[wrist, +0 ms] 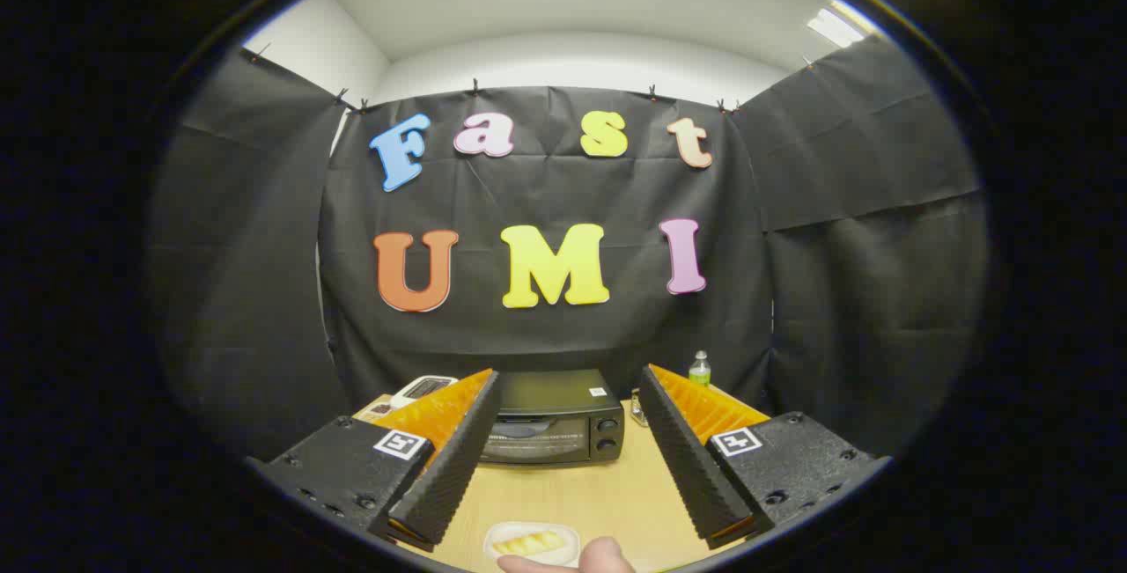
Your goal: Open the toaster oven, put the food inside, and close the toaster oven door.
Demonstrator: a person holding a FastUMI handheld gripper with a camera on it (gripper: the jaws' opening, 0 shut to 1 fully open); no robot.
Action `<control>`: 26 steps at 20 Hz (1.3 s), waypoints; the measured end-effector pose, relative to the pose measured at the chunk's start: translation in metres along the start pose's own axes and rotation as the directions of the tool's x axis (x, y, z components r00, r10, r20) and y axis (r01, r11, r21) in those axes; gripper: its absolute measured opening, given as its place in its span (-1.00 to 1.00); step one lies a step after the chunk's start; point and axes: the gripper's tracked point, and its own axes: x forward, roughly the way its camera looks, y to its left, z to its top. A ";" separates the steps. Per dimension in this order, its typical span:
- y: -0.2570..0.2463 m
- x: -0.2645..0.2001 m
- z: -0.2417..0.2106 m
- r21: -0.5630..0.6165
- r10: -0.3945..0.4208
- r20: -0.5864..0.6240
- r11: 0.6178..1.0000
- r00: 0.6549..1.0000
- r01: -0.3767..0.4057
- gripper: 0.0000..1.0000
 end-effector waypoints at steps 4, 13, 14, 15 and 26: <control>0.007 0.001 -0.005 -0.019 0.017 -0.013 1.000 1.000 -0.017 1.00; 0.017 0.004 -0.009 -0.024 0.041 -0.031 0.999 0.999 -0.041 1.00; 0.017 0.005 -0.010 -0.027 0.042 -0.029 0.999 0.999 -0.043 1.00; 0.016 0.004 -0.008 -0.029 0.041 -0.025 0.999 0.999 -0.041 1.00; 0.031 0.039 0.009 -0.049 0.098 0.029 0.994 0.995 -0.096 1.00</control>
